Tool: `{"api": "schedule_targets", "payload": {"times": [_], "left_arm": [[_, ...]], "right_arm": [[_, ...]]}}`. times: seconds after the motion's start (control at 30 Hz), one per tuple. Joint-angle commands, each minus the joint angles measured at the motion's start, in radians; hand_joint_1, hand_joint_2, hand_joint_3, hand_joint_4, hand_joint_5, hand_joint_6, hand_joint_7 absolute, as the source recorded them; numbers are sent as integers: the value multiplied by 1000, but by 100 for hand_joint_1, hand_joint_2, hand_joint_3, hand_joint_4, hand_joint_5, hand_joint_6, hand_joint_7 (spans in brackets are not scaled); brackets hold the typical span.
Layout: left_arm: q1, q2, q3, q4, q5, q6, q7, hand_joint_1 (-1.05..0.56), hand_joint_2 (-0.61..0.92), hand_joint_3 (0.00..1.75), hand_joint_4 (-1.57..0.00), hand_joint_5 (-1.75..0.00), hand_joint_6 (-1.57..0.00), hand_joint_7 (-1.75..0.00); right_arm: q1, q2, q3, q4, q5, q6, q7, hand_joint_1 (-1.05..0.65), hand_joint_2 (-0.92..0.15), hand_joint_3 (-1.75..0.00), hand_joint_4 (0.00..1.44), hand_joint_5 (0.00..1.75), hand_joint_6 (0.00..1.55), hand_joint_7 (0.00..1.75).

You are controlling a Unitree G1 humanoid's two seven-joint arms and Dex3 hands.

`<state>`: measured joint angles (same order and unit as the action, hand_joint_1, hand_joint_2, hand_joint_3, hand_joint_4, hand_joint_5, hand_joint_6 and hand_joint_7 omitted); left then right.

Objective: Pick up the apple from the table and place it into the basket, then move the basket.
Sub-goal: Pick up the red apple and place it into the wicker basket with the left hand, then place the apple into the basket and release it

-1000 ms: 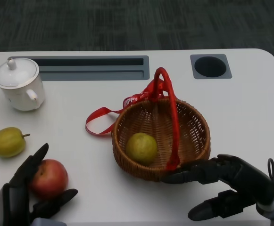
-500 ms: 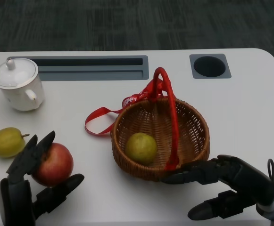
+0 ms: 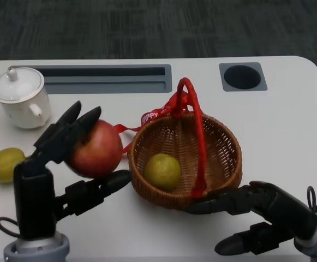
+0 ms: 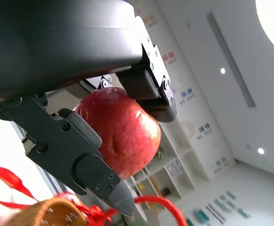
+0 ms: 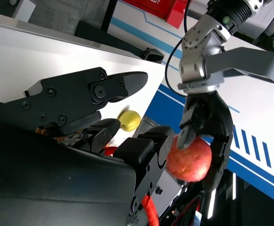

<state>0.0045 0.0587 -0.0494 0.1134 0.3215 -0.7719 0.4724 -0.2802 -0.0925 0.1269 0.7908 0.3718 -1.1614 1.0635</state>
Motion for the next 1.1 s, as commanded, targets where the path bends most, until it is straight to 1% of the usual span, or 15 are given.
{"api": "schedule_targets", "payload": {"times": [0.03, 0.13, 0.2, 0.3, 0.4, 0.63, 0.73, 0.97, 1.03, 1.07, 1.1], "left_arm": [[-37, -4, -15, -73, -98, 81, -108, -18, 82, 1, -130, -4, -111, -1], [-70, -10, -28, -112, -172, 155, -203, -16, 83, 1, -130, -4, -110, 0], [-95, -14, -30, -119, -199, 207, -251, -16, 84, 1, -130, -3, -109, 0], [-146, -21, -30, -81, -235, 253, -314, -19, 84, 1, -130, -3, -108, 0], [-200, -31, -31, -10, -257, 264, -359, -21, 85, 1, -130, -3, -108, 0], [-325, -63, -20, 214, -278, 229, -416, -24, 83, 0, -132, -2, -110, -1], [-372, -80, -14, 319, -294, 208, -439, -22, 83, 0, -130, -1, -110, 0], [-474, -93, -19, 570, -233, 129, -423, -20, 83, 0, -125, 0, -110, 0], [-495, -96, -19, 630, -233, 111, -441, -21, 82, 0, -121, 0, -106, 0], [-502, -97, -20, 652, -236, 107, -455, -23, 82, 0, -116, 0, -103, 0], [-506, -97, -22, 668, -239, 105, -471, -26, 80, 0, -107, 0, -96, 0]], "right_arm": [[-8, -1, -2, 7, 4, -11, 3, -38, -92, -14, 69, 1, 63, 1], [-6, -1, -2, 6, 0, -14, -1, -38, -92, -14, 69, 1, 64, 1], [-6, 1, -3, 8, 1, -19, -2, -38, -92, -14, 69, 1, 64, 1], [-4, 7, -4, 13, 10, -27, 1, -38, -92, -14, 71, 1, 65, 1], [1, 8, -5, 13, 17, -30, 4, -38, -92, -13, 71, 1, 66, 2], [14, 10, -6, 7, 11, -32, -6, -38, -92, -14, 72, 1, 67, 1], [19, 12, -6, 5, 12, -34, -8, -37, -92, -14, 72, 1, 67, 1], [30, 16, -5, -1, 6, -35, -21, -37, -92, -13, 72, 1, 67, 1], [33, 16, -6, -3, 3, -37, -26, -37, -92, -13, 73, 1, 67, 1], [34, 16, -5, -3, 2, -38, -28, -37, -92, -13, 73, 1, 68, 1], [35, 16, -5, -3, 1, -39, -30, -37, -92, -13, 73, 1, 68, 1]]}}
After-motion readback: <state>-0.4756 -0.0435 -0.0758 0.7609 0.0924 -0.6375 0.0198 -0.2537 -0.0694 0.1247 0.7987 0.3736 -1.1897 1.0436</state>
